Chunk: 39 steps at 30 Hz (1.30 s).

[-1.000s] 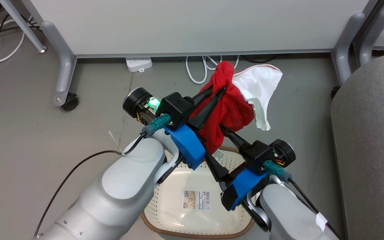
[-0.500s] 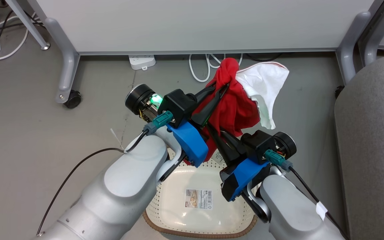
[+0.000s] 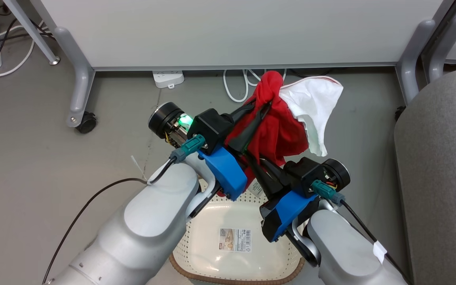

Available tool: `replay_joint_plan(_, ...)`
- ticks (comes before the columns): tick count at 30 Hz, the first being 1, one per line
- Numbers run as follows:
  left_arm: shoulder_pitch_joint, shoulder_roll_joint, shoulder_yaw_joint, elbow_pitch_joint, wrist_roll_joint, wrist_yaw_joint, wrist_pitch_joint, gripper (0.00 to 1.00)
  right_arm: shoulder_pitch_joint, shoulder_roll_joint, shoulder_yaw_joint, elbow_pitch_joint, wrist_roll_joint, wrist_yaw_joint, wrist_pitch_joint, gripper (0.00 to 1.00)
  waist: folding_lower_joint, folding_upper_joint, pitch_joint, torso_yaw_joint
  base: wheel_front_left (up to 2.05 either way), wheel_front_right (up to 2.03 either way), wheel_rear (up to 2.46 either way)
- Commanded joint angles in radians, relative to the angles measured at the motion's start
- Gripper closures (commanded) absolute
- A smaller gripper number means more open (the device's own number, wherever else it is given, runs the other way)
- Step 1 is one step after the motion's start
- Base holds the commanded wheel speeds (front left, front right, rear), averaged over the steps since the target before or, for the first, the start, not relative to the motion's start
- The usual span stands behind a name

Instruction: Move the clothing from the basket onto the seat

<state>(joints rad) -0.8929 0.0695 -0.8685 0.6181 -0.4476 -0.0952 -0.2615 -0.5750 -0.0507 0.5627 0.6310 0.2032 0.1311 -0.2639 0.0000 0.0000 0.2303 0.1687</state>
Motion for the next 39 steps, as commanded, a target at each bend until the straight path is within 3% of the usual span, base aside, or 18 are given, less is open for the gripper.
replay_joint_plan(1,0.012,-0.002,0.007,-0.001,0.006,0.005,-0.005,0.0,0.002,0.001,0.004,-0.001,-0.001,-0.001,-0.001,1.0,0.0,0.0,-0.001,0.0,0.0,0.0,0.0)
replay_joint_plan(18,0.008,0.003,0.038,0.0,0.034,0.0,-0.005,0.0,-0.007,0.0,-0.032,-0.008,-0.011,-0.001,-0.001,1.0,0.0,0.0,0.029,-0.026,0.0,0.0,0.0)
replay_joint_plan(26,0.003,0.019,0.051,-0.019,0.046,0.004,-0.005,0.0,-0.026,0.001,-0.114,-0.046,-0.04,-0.001,-0.001,1.0,0.0,0.0,0.076,-0.106,0.0,0.0,0.0)
replay_joint_plan(39,0.017,0.03,0.024,-0.049,0.066,-0.007,-0.004,0.0,-0.021,0.001,-0.336,-0.13,-0.067,-0.001,-0.001,1.0,0.0,0.0,0.135,-0.291,0.0,0.0,0.0)
